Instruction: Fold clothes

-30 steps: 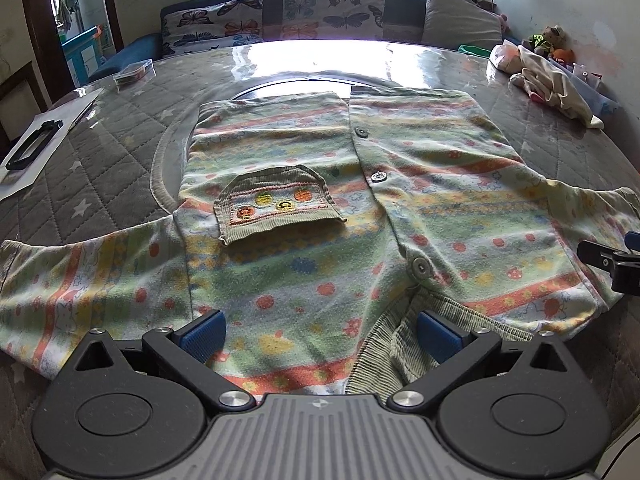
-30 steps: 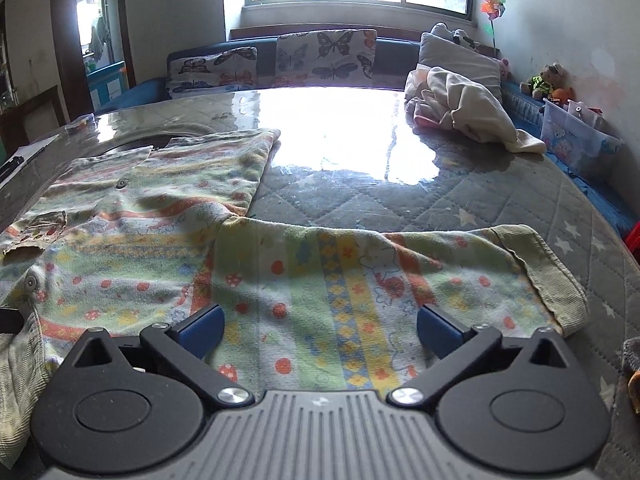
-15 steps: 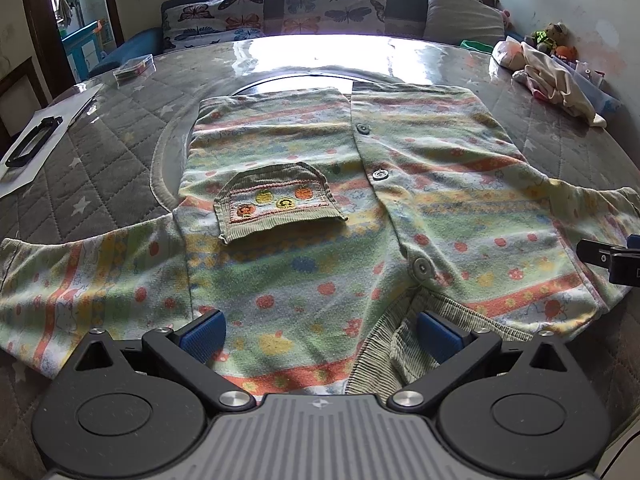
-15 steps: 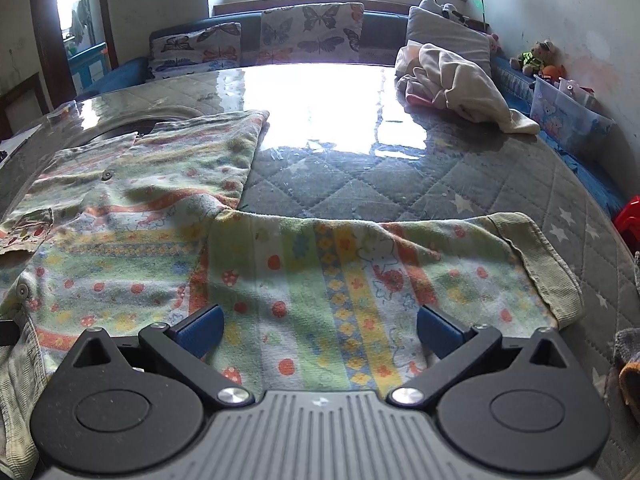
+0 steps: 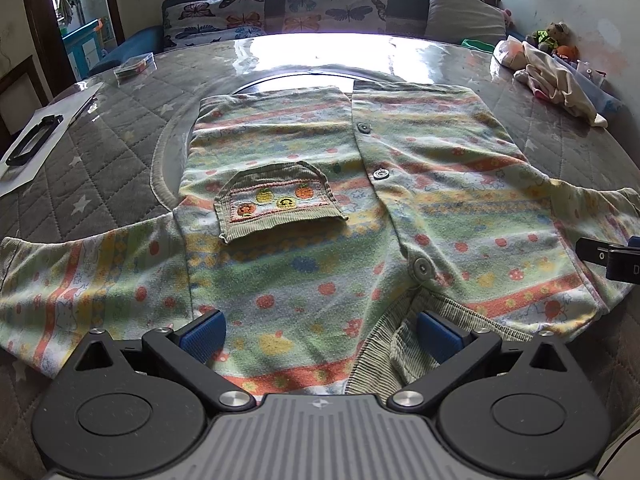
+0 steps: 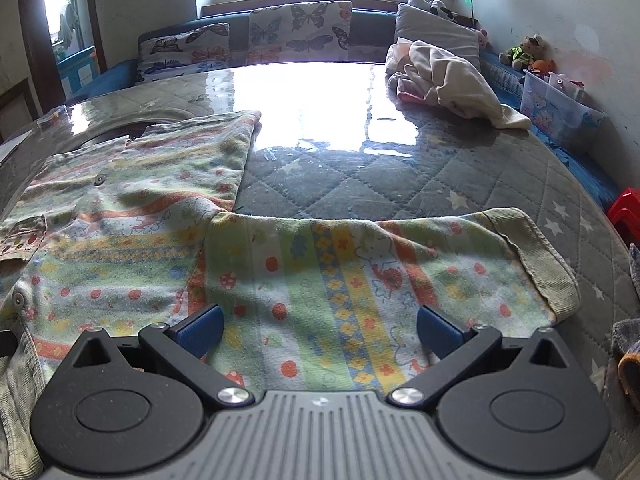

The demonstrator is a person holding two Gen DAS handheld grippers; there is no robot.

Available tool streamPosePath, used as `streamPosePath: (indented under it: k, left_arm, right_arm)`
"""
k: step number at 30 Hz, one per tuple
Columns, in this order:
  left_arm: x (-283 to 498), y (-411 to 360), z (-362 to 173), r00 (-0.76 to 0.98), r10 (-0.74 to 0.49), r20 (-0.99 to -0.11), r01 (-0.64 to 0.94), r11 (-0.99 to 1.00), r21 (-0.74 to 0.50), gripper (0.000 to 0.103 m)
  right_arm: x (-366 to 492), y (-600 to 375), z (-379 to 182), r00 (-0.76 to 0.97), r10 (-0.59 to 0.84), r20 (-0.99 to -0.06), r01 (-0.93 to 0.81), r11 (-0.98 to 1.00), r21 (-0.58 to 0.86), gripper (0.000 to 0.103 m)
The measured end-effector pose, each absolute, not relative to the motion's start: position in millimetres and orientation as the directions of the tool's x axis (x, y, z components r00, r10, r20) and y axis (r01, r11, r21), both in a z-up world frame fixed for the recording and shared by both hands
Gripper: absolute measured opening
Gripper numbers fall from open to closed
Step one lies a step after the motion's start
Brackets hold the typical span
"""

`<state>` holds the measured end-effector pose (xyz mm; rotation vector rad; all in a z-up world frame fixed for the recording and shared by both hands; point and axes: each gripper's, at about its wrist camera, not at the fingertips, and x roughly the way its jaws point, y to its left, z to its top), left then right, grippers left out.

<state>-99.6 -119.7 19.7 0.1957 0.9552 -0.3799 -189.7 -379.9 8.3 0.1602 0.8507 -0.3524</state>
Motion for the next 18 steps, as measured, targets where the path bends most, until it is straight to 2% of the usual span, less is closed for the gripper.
streamPosePath:
  k: [18]
  left_arm:
    - [-96.5,-121.6,21.0,0.507,-0.223,-0.833,0.399,0.917,-0.003,0.103]
  right_arm:
    - [-187.1,-375.9,10.7,0.576,-0.254,-0.777,0.395,0.919,-0.008,0.103]
